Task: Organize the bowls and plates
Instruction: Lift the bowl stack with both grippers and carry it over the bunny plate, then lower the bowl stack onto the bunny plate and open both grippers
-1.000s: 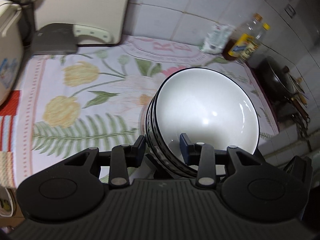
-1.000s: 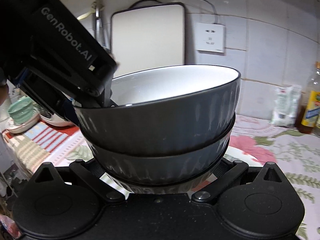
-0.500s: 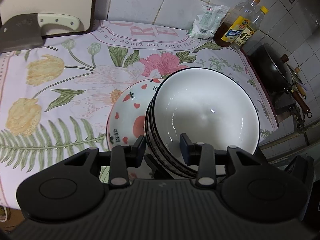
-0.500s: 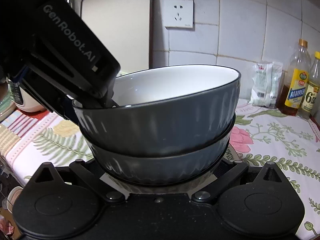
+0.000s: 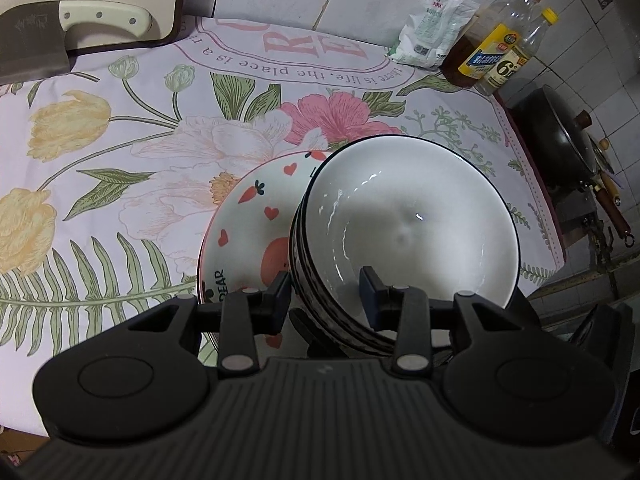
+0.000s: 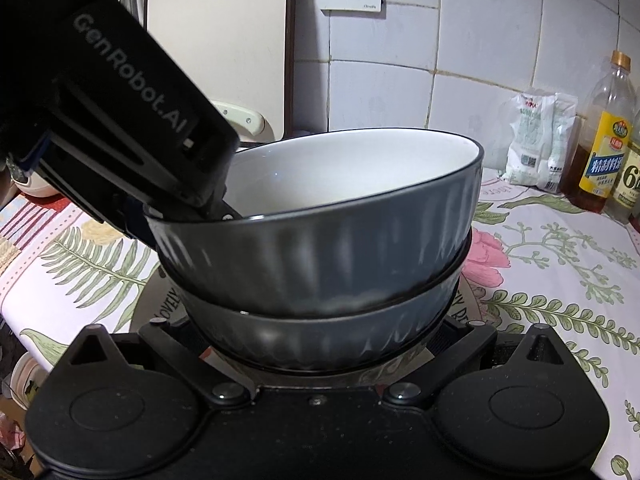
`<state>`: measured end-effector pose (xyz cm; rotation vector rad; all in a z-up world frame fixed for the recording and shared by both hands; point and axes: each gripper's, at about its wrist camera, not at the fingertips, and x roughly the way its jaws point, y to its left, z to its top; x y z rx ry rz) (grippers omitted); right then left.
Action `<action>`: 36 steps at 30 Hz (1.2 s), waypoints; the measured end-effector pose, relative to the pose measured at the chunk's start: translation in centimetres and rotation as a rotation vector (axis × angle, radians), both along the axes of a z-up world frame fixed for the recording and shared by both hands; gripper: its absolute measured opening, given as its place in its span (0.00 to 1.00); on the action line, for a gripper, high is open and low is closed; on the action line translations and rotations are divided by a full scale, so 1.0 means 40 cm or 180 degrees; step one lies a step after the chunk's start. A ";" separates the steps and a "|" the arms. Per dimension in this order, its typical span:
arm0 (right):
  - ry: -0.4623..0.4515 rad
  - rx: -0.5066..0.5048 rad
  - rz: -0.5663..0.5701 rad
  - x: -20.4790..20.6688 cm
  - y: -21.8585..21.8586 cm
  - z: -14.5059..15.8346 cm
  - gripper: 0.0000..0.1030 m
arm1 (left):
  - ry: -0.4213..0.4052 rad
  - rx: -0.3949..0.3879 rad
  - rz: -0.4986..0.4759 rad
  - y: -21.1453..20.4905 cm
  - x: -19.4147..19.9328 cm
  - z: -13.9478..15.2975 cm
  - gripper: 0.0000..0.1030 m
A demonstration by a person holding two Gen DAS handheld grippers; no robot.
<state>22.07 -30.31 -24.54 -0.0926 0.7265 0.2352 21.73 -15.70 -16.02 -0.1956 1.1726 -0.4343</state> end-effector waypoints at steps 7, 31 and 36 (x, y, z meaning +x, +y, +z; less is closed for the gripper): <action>0.0121 0.0009 -0.0029 0.031 -0.011 -0.009 1.00 | 0.0044 0.0005 -0.0005 -0.005 0.016 -0.008 0.34; 0.0518 -0.0132 -0.0444 0.022 0.028 0.005 0.99 | 0.0171 0.0235 -0.0084 -0.035 0.036 0.001 0.36; 0.0418 -0.0027 -0.0659 -0.023 0.048 0.028 0.99 | 0.0085 0.0238 -0.0134 -0.014 0.004 0.042 0.39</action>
